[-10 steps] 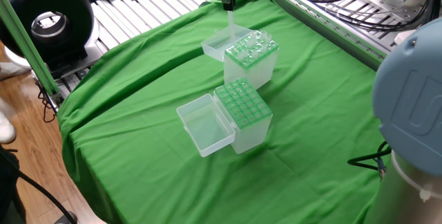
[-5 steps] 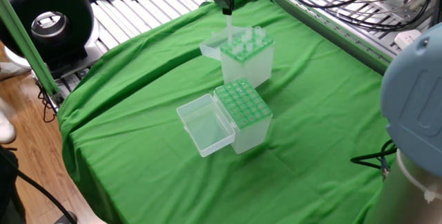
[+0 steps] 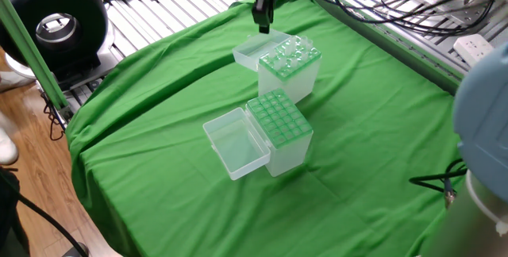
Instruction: Insert a large pipette tip into the holder for large pipette tips
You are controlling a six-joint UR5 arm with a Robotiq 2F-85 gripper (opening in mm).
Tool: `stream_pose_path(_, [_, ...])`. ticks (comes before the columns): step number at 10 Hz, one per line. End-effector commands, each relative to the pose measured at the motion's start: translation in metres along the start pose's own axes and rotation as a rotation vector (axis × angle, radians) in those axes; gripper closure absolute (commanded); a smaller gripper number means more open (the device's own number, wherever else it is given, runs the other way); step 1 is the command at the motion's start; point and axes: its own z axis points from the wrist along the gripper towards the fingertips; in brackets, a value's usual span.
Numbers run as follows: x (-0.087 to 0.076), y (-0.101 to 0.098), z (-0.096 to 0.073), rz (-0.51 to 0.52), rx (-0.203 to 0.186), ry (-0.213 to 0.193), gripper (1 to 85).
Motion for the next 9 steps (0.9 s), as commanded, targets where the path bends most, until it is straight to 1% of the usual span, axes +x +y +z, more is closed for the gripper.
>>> stream_pose_path(1, [0.01,-0.003,0.009,0.023,-0.001,-0.022,62.7])
stream_pose_path(2, [0.012,-0.009,0.005,0.037,0.002,-0.018,70.7])
stream_pose_path(3, [0.017,-0.018,-0.002,0.056,0.015,-0.005,83.0])
stream_pose_path(4, [0.02,-0.031,-0.008,0.07,0.025,0.001,84.7])
stream_pose_path(5, [0.02,-0.044,-0.016,0.061,0.019,-0.008,84.7])
stream_pose_path(6, [0.029,-0.052,-0.033,0.041,0.015,0.004,78.3])
stream_pose_path(7, [0.041,-0.054,-0.059,0.038,-0.001,0.036,79.0])
stream_pose_path(8, [0.055,-0.05,-0.088,0.082,-0.023,0.096,80.3])
stream_pose_path(9, [0.072,-0.049,-0.09,0.173,-0.016,0.163,81.0])
